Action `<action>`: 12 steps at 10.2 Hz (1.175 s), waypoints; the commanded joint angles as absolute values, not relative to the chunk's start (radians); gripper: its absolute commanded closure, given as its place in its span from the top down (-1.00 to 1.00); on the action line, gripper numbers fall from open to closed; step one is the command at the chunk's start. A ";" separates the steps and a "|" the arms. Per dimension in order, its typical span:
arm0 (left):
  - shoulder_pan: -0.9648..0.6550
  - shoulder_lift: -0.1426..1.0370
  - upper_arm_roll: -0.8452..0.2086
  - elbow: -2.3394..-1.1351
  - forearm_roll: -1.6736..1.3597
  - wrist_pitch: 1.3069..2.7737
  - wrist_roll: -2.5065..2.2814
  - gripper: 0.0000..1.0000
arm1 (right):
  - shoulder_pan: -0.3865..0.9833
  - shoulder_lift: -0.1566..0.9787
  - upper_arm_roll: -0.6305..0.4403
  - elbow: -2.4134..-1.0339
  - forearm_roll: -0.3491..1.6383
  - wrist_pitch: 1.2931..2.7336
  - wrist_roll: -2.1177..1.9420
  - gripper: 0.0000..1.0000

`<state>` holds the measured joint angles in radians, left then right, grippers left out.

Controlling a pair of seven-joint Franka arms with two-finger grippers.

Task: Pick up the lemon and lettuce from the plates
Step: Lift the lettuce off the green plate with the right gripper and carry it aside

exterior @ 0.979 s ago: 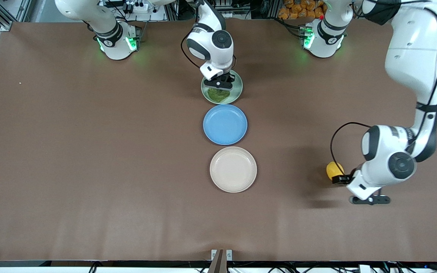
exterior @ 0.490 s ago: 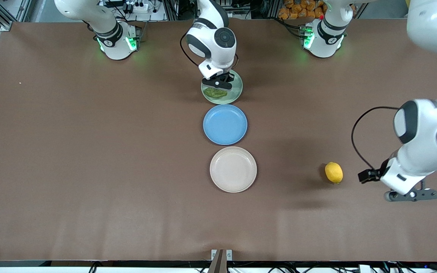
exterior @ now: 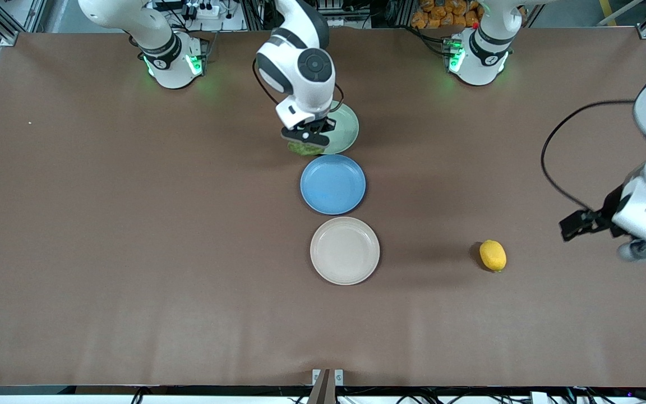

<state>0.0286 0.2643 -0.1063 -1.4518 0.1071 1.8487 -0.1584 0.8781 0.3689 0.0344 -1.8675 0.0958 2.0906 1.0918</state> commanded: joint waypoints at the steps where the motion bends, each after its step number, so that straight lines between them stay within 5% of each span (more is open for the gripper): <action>1: 0.032 0.193 -0.106 -1.479 0.084 1.790 -0.150 1.00 | 0.774 0.362 0.048 -1.824 0.091 2.063 0.995 -1.00; 12: 0.006 0.043 -0.109 -1.519 0.055 1.603 -0.146 1.00 | 0.298 0.368 0.046 -1.692 0.003 1.868 0.381 -1.00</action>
